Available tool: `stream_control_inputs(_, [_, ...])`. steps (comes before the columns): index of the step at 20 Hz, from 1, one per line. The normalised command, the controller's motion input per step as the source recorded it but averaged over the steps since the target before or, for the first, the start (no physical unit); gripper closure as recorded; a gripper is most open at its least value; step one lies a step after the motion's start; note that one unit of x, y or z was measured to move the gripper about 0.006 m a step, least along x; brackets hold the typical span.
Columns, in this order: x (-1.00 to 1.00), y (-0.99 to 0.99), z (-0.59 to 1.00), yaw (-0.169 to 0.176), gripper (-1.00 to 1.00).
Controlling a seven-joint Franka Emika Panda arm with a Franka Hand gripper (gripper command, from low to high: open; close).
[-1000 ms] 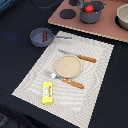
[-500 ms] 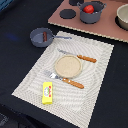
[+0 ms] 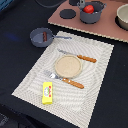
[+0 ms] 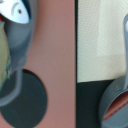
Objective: Interact with the objects in diverse but meaningful ways.
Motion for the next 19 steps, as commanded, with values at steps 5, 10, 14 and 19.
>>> stream_control_inputs(5, [0.48, -0.85, -0.07, 0.066, -1.0])
stream_control_inputs(10, [0.23, -0.42, -0.07, 0.012, -1.0])
stream_control_inputs(14, [0.03, 0.04, -0.05, -0.018, -1.0])
stream_control_inputs(19, [0.05, 0.02, 0.02, 0.0, -1.0])
